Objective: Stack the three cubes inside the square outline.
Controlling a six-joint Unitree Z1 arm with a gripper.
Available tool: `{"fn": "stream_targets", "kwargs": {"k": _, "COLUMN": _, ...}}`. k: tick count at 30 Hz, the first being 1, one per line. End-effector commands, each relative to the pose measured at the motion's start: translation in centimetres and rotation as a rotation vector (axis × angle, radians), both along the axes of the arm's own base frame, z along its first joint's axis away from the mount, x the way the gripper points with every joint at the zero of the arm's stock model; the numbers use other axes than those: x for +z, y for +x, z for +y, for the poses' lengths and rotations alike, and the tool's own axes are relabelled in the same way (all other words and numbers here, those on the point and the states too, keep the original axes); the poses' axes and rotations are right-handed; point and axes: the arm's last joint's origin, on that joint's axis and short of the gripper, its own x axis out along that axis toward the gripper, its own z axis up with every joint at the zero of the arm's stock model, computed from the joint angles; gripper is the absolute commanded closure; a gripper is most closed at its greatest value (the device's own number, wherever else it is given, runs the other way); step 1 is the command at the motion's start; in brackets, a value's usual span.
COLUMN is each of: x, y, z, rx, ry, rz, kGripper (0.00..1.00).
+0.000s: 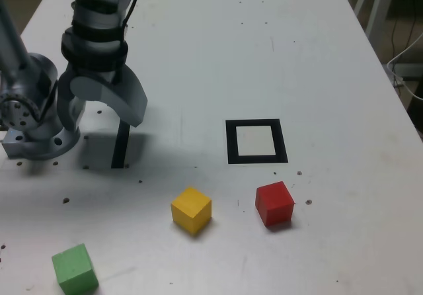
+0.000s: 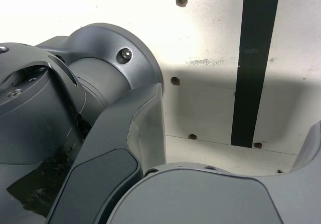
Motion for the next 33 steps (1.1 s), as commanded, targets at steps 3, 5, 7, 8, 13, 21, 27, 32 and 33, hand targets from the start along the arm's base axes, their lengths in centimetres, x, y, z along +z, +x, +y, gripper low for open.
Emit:
{"fn": "stream_targets", "kwargs": {"k": 3, "x": 0.2, "y": -0.1, "z": 0.0, "rx": 0.004, "ry": -0.003, "rz": -0.006, "kGripper": 0.00}}
{"fn": "stream_targets", "kwargs": {"k": 5, "x": 0.2, "y": -0.2, "z": 0.0, "rx": 0.004, "ry": -0.004, "rz": -0.008, "kGripper": 0.00}}
{"fn": "stream_targets", "kwargs": {"k": 7, "x": 0.2, "y": -0.2, "z": 0.0, "rx": 0.004, "ry": -0.004, "rz": -0.008, "kGripper": 0.00}}
{"fn": "stream_targets", "kwargs": {"k": 8, "x": 0.2, "y": -0.2, "z": 0.0, "rx": 0.004, "ry": -0.004, "rz": -0.008, "kGripper": 0.00}}
{"fn": "stream_targets", "kwargs": {"k": 13, "x": 0.2, "y": -0.2, "z": 0.0, "rx": 0.004, "ry": -0.004, "rz": -0.006, "kGripper": 0.00}}
{"fn": "stream_targets", "kwargs": {"k": 21, "x": 0.4, "y": 0.3, "z": -0.2, "rx": -0.008, "ry": -0.007, "rz": -0.014, "kGripper": 0.00}}
{"fn": "stream_targets", "kwargs": {"k": 27, "x": 1.1, "y": 1.6, "z": -1.1, "rx": -0.041, "ry": -0.010, "rz": -0.030, "kGripper": 0.00}}
{"fn": "stream_targets", "kwargs": {"k": 32, "x": 2.0, "y": 3.1, "z": -2.3, "rx": -0.078, "ry": -0.003, "rz": -0.040, "kGripper": 0.00}}
{"fn": "stream_targets", "kwargs": {"k": 33, "x": 2.3, "y": 3.5, "z": -2.6, "rx": -0.087, "ry": -0.002, "rz": -0.041, "kGripper": 0.00}}
